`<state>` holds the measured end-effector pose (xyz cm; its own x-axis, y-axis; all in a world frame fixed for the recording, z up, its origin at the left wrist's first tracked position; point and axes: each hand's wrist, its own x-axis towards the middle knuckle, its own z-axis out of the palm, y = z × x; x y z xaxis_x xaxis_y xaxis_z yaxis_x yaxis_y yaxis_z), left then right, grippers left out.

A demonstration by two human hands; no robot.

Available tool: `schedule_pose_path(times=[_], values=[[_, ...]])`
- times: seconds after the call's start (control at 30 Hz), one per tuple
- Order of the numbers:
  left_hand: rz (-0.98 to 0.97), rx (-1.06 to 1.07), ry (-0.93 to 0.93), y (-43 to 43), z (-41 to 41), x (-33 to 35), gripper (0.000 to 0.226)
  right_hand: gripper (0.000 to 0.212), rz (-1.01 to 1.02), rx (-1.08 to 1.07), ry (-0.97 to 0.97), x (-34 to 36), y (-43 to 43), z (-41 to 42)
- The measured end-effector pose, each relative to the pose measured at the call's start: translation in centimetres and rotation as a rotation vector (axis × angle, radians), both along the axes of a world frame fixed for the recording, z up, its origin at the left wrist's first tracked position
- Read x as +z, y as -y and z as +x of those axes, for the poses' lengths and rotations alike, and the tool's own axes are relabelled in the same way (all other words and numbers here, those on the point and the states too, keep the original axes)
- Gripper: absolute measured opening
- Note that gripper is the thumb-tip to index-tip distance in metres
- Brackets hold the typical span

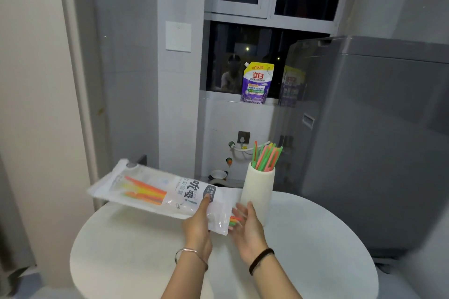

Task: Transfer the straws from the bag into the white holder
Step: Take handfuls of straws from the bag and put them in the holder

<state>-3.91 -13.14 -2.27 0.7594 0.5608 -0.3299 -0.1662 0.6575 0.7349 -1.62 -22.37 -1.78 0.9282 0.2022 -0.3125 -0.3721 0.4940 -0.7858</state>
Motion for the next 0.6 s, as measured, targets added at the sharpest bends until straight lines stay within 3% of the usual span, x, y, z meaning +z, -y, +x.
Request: schedule_pose_path(times=[0.13, 0.23, 0.33, 0.4, 0.53, 0.6], values=[[0.271, 0.041, -0.015, 0.6, -0.2, 0.3, 0.022, 0.043, 0.301, 0.059, -0.241, -1.3, -0.2, -0.6], [0.445, 0.023, -0.001, 0.9, -0.2, 0.7, 0.028, 0.039, 0.283, 0.056, -0.248, -1.7, -0.5, -1.0], [0.498, 0.025, 0.000, 1.0, -0.2, 0.8, 0.025, 0.031, 0.234, 0.059, -0.169, -1.8, -0.7, -1.4], [0.466, 0.031, 0.003, 0.8, -0.3, 0.9, 0.024, 0.030, 0.140, 0.073, -0.119, -1.8, -0.7, -1.5], [0.334, 0.072, -0.003, -0.1, -0.6, 0.9, 0.019, 0.031, -0.392, 0.146, 0.149, -1.8, -0.3, -2.2], [0.272, 0.083, -0.001, -0.6, -0.6, 0.7, 0.021, 0.024, -0.529, 0.134, 0.280, -1.8, -0.1, -2.4]])
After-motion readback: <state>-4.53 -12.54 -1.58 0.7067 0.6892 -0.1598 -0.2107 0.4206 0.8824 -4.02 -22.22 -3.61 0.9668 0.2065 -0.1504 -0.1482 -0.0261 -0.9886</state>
